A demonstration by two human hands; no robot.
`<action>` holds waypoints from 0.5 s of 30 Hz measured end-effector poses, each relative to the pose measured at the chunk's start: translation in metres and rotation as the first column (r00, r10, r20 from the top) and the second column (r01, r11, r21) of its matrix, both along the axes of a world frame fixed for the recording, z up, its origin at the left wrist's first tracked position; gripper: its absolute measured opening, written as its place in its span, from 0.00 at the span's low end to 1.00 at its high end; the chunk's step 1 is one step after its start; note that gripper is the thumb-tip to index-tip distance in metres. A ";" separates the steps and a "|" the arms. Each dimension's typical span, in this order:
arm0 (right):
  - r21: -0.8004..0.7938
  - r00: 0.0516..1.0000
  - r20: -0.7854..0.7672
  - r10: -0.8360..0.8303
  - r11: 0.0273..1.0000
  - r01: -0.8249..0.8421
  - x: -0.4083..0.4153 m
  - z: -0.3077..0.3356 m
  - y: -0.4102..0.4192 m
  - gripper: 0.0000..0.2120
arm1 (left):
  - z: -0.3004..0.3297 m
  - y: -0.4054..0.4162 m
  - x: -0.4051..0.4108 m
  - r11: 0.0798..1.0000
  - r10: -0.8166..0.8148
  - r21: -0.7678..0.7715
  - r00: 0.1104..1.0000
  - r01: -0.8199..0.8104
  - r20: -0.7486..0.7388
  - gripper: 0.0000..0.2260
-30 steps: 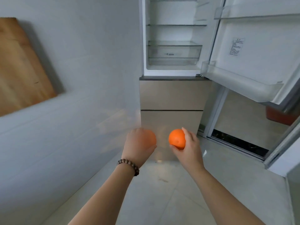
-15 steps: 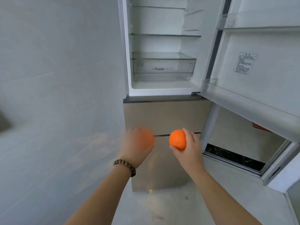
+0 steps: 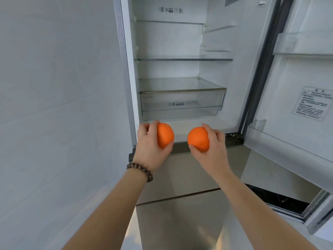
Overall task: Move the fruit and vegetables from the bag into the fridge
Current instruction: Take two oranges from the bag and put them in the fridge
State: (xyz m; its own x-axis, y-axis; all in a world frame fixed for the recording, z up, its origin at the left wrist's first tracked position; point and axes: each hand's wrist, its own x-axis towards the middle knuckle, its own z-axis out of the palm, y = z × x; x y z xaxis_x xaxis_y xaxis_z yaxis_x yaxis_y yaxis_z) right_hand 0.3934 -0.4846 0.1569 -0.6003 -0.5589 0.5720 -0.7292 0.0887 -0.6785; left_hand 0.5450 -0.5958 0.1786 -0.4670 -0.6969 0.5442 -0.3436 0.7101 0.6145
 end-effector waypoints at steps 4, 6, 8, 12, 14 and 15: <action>-0.086 0.999 -0.030 0.037 0.996 -0.039 -0.038 0.017 -0.044 0.34 | 0.014 -0.038 -0.038 1.000 -0.020 0.010 0.994 0.022 -0.108 0.32; -0.131 0.998 -0.031 0.045 0.990 -0.049 -0.062 0.026 -0.069 0.33 | 0.021 -0.058 -0.061 1.000 -0.026 0.006 0.984 0.027 -0.178 0.30; -0.194 0.998 -0.018 0.058 0.979 -0.060 -0.088 0.036 -0.094 0.33 | 0.029 -0.079 -0.089 0.999 -0.040 -0.001 0.968 0.041 -0.248 0.28; -0.307 0.990 0.100 0.104 0.949 -0.068 -0.145 0.060 -0.141 0.30 | 0.052 -0.123 -0.155 0.993 -0.028 0.098 0.932 0.068 -0.362 0.28; -0.318 0.984 0.147 0.097 0.947 -0.046 -0.173 0.071 -0.167 0.30 | 0.066 -0.144 -0.188 0.984 -0.013 0.157 0.920 0.081 -0.392 0.28; -0.323 0.982 0.165 0.088 0.946 -0.031 -0.187 0.076 -0.179 0.31 | 0.072 -0.155 -0.202 0.983 -0.003 0.168 0.921 0.075 -0.390 0.29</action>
